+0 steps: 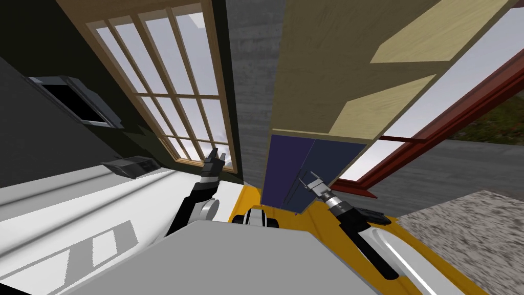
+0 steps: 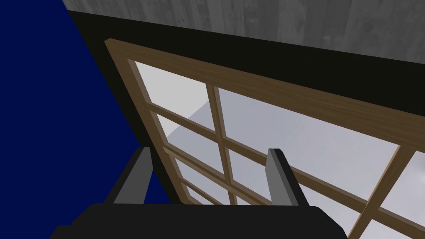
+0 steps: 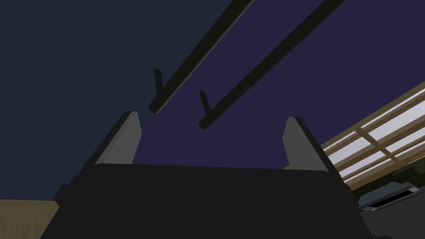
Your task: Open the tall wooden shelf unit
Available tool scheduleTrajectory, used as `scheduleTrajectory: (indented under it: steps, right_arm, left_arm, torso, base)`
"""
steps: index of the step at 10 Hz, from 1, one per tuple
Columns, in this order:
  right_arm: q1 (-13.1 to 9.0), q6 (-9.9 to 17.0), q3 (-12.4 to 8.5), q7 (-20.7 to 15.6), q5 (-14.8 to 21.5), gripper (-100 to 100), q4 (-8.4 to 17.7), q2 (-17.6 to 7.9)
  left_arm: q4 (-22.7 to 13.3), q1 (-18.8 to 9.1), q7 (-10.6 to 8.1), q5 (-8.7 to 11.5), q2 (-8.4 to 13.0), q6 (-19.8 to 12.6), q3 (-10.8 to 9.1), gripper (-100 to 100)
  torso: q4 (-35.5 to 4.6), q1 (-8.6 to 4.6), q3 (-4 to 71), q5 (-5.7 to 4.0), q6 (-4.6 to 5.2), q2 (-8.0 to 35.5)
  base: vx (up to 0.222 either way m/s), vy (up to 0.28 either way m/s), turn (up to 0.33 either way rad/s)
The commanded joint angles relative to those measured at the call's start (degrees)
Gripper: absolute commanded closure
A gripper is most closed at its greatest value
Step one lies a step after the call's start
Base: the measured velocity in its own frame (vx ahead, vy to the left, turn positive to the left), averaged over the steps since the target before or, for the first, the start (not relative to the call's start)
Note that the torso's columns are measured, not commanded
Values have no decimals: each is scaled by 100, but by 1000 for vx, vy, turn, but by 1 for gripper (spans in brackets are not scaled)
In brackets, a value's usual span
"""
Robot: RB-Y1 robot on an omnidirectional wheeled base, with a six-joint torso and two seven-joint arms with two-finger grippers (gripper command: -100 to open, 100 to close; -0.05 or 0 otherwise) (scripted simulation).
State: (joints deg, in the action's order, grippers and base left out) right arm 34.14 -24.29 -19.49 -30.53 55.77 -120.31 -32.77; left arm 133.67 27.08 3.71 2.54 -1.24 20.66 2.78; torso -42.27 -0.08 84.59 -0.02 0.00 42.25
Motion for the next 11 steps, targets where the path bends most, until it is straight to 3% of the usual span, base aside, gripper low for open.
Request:
scheduleTrajectory:
  steps: [1, 3, 6, 7, 11]
  right_arm:
    - [-22, 110, -131, -266, 322, -100, 84, -216]
    - [-29, 161, -223, -433, 524, -100, 133, -345]
    - [17, 192, -239, -317, 473, -100, 61, -395]
    - [20, 197, -246, -302, 472, 100, 57, -403]
    - [150, 549, -592, -194, 420, 100, 279, -424]
  left_arm:
    - [0, 0, 0, 0, 0, 0, 0, 0]
    - [0, 0, 0, 0, 0, 0, 0, 0]
    - [0, 1, 0, 0, 1, 0, -1, 0]
    - [0, 0, 0, 0, 1, 0, -1, 0]
    - [0, -1, 0, 0, -1, 0, 1, 0]
  torso:
    - [-1, 3, -3, 1, 0, 6]
    - [-3, 14, -6, 4, 0, 9]
    - [5, -8, 12, -4, -1, -23]
    - [4, -6, 7, -2, -1, -7]
    - [17, 37, -30, -15, -1, 32]
  base:
    - [31, 121, -71]
    - [25, 141, -71]
    - [65, 50, -1]
    - [10, 6, 1]
    - [-15, 214, -169]
